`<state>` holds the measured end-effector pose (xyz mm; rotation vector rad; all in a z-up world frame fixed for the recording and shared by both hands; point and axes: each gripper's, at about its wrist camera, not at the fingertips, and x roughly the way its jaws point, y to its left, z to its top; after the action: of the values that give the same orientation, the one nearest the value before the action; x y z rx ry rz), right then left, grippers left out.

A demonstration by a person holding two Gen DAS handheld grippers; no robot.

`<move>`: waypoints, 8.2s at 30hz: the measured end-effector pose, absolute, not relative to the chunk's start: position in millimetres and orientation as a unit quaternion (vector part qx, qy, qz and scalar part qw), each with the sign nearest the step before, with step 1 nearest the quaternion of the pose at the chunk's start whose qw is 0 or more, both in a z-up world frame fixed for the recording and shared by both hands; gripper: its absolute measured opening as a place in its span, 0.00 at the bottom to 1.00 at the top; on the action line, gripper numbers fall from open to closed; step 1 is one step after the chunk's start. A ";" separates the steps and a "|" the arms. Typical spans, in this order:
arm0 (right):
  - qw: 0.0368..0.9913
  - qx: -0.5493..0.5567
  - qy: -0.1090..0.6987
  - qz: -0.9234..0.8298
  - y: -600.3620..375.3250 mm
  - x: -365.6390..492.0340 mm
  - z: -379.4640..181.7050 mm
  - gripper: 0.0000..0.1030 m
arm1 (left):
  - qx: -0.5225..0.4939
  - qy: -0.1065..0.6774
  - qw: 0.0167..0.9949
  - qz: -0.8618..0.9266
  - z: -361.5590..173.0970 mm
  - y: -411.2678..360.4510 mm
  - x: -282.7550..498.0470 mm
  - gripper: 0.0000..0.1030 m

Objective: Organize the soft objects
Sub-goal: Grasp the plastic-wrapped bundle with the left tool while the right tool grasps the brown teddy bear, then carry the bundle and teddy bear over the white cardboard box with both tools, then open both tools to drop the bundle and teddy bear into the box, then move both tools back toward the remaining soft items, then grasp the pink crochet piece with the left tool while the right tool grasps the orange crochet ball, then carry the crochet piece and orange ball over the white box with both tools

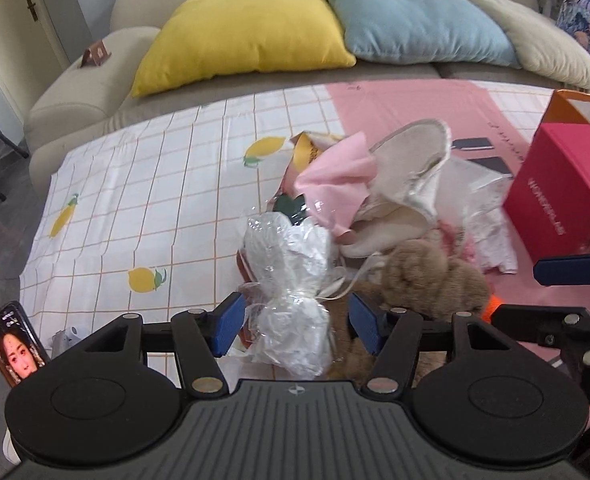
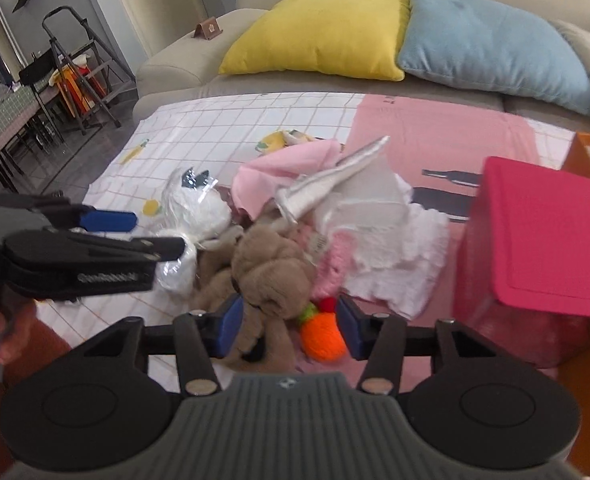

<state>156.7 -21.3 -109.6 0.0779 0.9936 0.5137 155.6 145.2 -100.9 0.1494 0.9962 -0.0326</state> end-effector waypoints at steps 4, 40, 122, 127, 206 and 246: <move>0.837 0.027 0.490 0.242 -0.3 173.4 -126.6 0.58 | 0.066 0.489 0.869 -0.021 -116.0 149.3 165.7 0.67; 0.927 0.072 0.309 0.203 -160.8 92.6 -11.9 0.18 | 0.017 0.372 0.928 -0.017 -23.9 60.1 97.1 0.45; 0.942 0.044 0.324 -0.074 -304.6 52.0 -36.0 0.72 | 0.043 0.285 0.920 -0.267 15.1 -126.7 91.3 0.74; 0.938 0.055 0.336 -0.063 -278.7 41.6 -42.6 0.74 | 0.052 0.290 0.925 -0.239 7.3 -94.0 79.4 0.75; 0.834 -0.039 0.511 0.205 -76.9 138.8 -179.7 0.40 | 0.235 0.387 0.889 -0.072 -192.9 14.4 149.4 0.65; 0.915 0.055 0.380 0.128 -200.1 65.4 -60.4 0.40 | 0.006 0.362 0.911 -0.197 -28.3 -25.1 43.7 0.22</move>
<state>65.4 -200.1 -60.4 0.1133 0.7817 0.2626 43.6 -25.1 -28.3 0.0132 0.7465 -0.4065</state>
